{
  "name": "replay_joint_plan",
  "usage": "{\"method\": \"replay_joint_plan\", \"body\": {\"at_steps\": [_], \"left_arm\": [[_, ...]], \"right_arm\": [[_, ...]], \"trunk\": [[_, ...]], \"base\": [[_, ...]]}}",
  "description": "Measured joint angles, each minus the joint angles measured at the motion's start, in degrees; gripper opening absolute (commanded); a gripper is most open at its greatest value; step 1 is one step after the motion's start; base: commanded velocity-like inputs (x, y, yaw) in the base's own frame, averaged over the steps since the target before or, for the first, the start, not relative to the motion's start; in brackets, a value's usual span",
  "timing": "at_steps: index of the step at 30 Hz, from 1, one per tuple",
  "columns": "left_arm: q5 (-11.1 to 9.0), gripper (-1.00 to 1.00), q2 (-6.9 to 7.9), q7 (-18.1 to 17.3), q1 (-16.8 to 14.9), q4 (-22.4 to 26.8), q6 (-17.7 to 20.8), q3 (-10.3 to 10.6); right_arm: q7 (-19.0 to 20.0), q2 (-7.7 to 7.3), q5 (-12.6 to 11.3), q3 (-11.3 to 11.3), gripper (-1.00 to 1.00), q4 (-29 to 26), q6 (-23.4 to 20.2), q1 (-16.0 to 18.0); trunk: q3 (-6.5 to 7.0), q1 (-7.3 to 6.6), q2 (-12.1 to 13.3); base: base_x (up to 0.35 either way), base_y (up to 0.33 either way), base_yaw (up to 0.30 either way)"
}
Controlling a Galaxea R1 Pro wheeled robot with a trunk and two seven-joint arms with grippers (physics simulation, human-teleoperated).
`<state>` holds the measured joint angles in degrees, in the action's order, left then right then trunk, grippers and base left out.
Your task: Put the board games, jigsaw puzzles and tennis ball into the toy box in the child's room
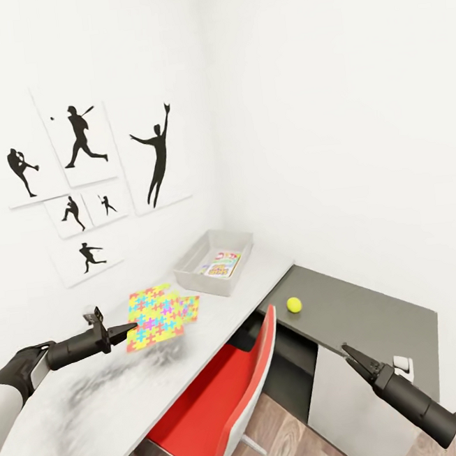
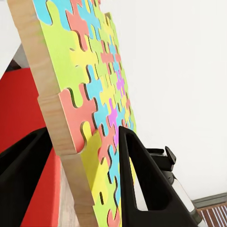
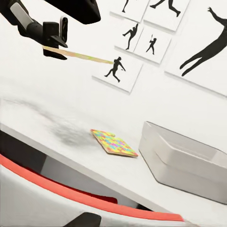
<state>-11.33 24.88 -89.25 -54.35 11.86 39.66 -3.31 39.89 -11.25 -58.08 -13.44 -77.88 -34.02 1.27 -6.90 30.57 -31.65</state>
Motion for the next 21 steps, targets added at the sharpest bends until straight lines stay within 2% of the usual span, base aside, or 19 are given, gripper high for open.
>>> {"method": "replay_joint_plan", "body": {"at_steps": [9, 18, 21], "left_arm": [[-0.01, -1.00, -0.03, 0.00, 0.00, 0.00, 0.00, 0.02], [-0.03, -1.00, -0.06, 0.01, 0.00, 0.00, 0.00, -0.03], [-0.03, -1.00, -0.07, -0.02, 0.00, 0.01, 0.00, -0.04]], "right_arm": [[0.00, 0.00, -0.01, 0.02, 1.00, 0.00, -0.01, 0.00], [0.00, -0.03, -0.01, -0.01, 1.00, -0.14, 0.04, 0.00], [0.01, 0.05, -0.01, 0.04, 1.00, -0.08, 0.06, 0.01]], "trunk": [[0.00, 0.00, 0.00], [0.00, 0.01, 0.00], [0.00, 0.01, 0.00]], "base": [[0.179, -0.196, 0.000], [0.150, -0.129, 0.002], [0.123, -0.035, 0.136]]}}
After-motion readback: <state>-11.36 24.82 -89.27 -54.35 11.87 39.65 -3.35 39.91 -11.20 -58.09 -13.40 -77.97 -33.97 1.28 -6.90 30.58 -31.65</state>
